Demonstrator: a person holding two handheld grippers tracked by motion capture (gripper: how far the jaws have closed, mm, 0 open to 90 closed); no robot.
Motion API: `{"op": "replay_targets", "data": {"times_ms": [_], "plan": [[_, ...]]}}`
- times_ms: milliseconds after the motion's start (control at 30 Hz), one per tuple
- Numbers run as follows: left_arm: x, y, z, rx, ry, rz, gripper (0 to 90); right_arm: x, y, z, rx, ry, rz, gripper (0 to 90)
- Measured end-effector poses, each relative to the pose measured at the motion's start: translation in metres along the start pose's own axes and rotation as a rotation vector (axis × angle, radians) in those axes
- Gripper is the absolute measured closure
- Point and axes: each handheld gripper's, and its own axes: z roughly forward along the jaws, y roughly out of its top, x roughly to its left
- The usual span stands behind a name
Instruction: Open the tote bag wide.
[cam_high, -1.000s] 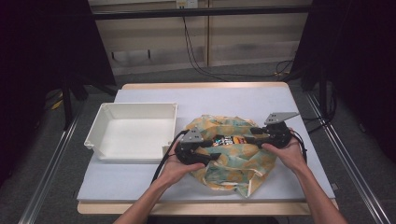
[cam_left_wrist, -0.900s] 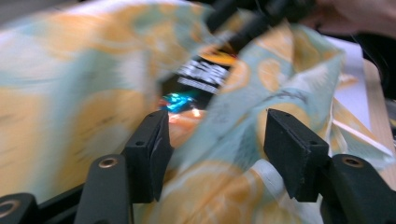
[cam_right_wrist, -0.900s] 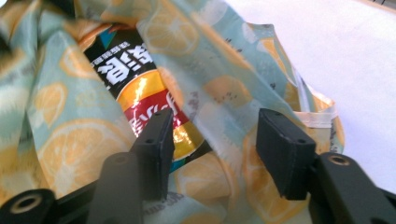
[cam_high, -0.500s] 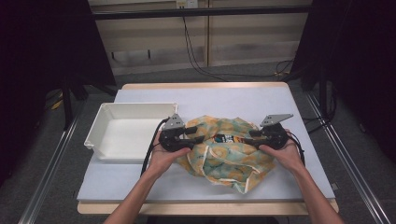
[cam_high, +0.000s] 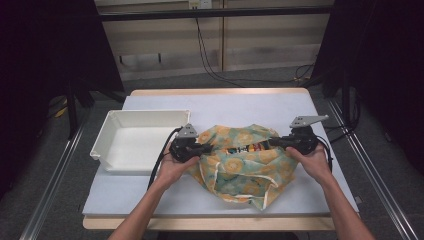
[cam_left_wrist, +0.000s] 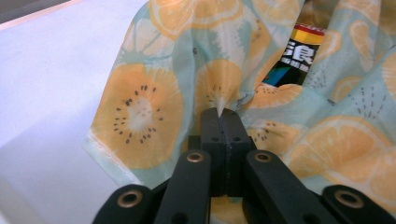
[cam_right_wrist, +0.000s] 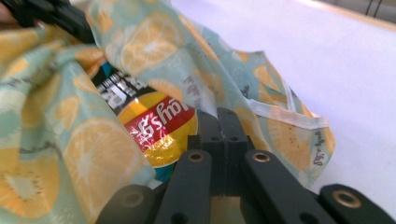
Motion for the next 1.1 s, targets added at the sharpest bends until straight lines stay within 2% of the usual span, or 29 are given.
{"op": "replay_targets", "data": {"times_ms": [100, 200, 300, 367, 467, 533, 600, 633, 667, 767, 833, 867, 900, 933, 967, 1000, 1033, 1067, 1100], "plan": [[0.001, 0.004, -0.013, -0.066, -0.058, -0.023, 90.0, -0.002, 0.007, -0.012, -0.046, 0.031, 0.017, 90.0], [0.002, 0.014, -0.032, -0.139, -0.096, -0.023, 90.0, -0.004, 0.013, -0.019, -0.081, 0.057, 0.024, 90.0], [0.007, 0.021, -0.048, -0.193, -0.078, -0.030, 90.0, -0.008, 0.017, -0.023, -0.117, 0.060, 0.041, 90.0], [0.013, 0.021, -0.057, -0.221, -0.036, -0.056, 90.0, -0.012, 0.018, -0.024, -0.145, 0.053, 0.066, 90.0], [0.020, 0.015, -0.060, -0.214, -0.012, -0.086, 90.0, -0.014, 0.020, -0.026, -0.163, 0.049, 0.065, 90.0], [0.021, 0.011, -0.058, -0.215, -0.029, -0.085, 90.0, -0.014, 0.021, -0.024, -0.157, 0.049, 0.063, 90.0], [0.016, 0.011, -0.053, -0.195, -0.019, -0.064, 88.0, -0.013, 0.021, -0.022, -0.146, 0.060, 0.062, 89.1], [0.014, 0.011, -0.049, -0.186, -0.028, -0.047, 81.2, -0.012, 0.021, -0.021, -0.146, 0.059, 0.059, 87.3], [0.010, 0.012, -0.045, -0.180, -0.031, -0.032, 78.6, -0.011, 0.021, -0.021, -0.147, 0.055, 0.061, 88.2], [0.003, 0.017, -0.037, -0.165, -0.033, -0.015, 63.7, -0.010, 0.023, -0.021, -0.149, 0.055, 0.058, 85.9], [-0.002, 0.021, -0.028, -0.148, -0.039, 0.004, 60.8, -0.009, 0.025, -0.022, -0.149, 0.051, 0.054, 89.7], [-0.005, 0.025, -0.018, -0.129, -0.021, 0.009, 50.0, -0.009, 0.027, -0.023, -0.143, 0.043, 0.057, 90.0], [-0.005, 0.025, -0.018, -0.129, -0.021, 0.009, 45.3, -0.009, 0.027, -0.023, -0.143, 0.043, 0.057, 90.0], [-0.005, 0.028, -0.009, -0.101, -0.027, 0.018, 43.1, -0.009, 0.030, -0.024, -0.130, 0.035, 0.051, 90.0], [-0.005, 0.028, -0.009, -0.101, -0.027, 0.018, 42.6, -0.009, 0.030, -0.024, -0.130, 0.035, 0.051, 90.0], [-0.006, 0.029, -0.002, -0.078, -0.012, 0.022, 42.6, -0.009, 0.031, -0.024, -0.129, 0.037, 0.053, 90.0], [-0.008, 0.030, 0.007, -0.069, -0.037, 0.028, 36.5, -0.009, 0.033, -0.024, -0.128, 0.028, 0.056, 90.0], [-0.008, 0.030, 0.007, -0.069, -0.037, 0.028, 35.5, -0.009, 0.033, -0.024, -0.128, 0.028, 0.056, 90.0], [-0.013, 0.031, 0.016, -0.040, -0.044, 0.058, 32.4, -0.010, 0.034, -0.023, -0.133, 0.019, 0.051, 90.0]]}}
